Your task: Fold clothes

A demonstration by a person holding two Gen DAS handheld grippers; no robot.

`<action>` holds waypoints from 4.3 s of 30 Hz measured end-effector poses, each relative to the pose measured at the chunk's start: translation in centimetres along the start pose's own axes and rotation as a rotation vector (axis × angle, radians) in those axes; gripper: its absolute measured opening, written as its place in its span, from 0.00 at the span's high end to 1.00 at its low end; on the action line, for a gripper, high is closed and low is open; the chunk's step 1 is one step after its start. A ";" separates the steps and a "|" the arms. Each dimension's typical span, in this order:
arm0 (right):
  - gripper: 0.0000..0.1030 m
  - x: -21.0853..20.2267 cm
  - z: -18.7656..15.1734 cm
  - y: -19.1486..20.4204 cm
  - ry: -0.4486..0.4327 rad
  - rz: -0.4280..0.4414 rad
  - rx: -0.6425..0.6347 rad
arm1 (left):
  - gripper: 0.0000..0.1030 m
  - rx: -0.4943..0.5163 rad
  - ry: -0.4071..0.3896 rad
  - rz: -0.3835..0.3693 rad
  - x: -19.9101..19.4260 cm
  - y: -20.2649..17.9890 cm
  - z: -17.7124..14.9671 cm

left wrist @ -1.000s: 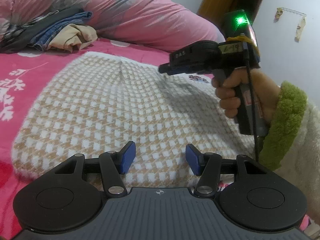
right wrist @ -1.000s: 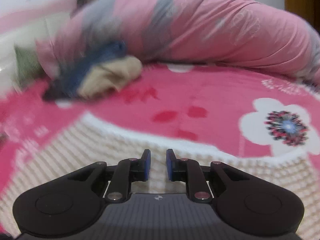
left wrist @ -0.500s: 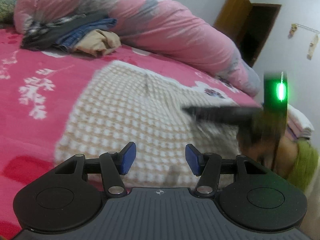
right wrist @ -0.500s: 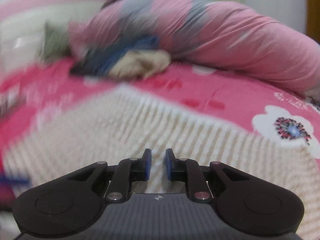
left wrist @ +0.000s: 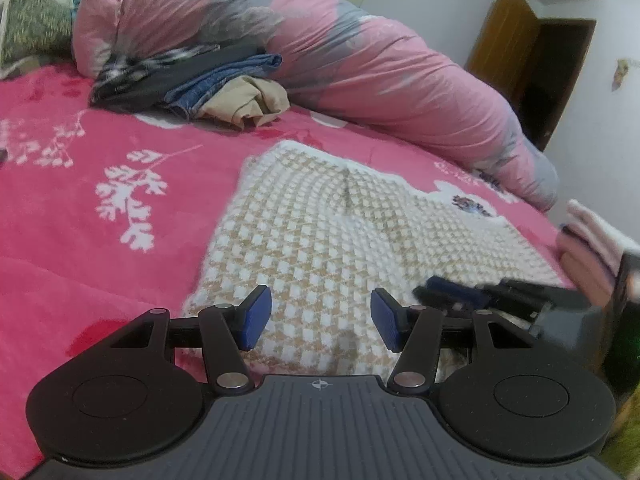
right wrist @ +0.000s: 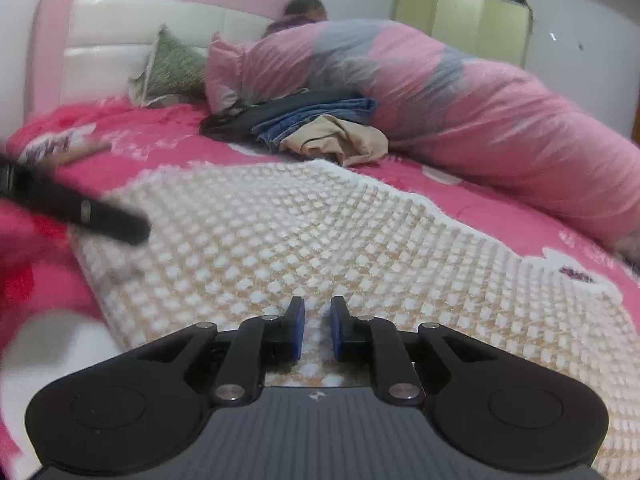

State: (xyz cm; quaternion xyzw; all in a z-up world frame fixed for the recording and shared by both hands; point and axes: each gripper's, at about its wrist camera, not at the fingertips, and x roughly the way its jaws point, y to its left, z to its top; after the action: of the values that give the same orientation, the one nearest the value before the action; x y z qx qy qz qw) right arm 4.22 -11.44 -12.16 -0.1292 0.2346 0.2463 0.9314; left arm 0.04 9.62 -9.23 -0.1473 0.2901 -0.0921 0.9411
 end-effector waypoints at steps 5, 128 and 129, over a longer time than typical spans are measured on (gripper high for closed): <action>0.86 -4.6 0.4 -1.5 -0.144 -0.071 0.045 | 0.46 0.023 -0.009 0.024 0.1 -0.6 0.1; 0.84 -9.1 -6.9 -10.0 0.108 -0.368 0.414 | 0.36 0.320 0.057 0.128 4.0 -13.0 0.5; 0.84 -9.1 -7.0 -9.9 0.103 -0.365 0.411 | 0.36 0.327 0.085 0.129 4.5 -13.1 0.1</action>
State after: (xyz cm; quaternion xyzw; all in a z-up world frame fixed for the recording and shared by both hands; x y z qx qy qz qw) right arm -0.23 -25.96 -12.32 0.0100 0.2993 0.0146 0.9540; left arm 2.61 -3.80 -7.14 0.0304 0.3195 -0.0833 0.9434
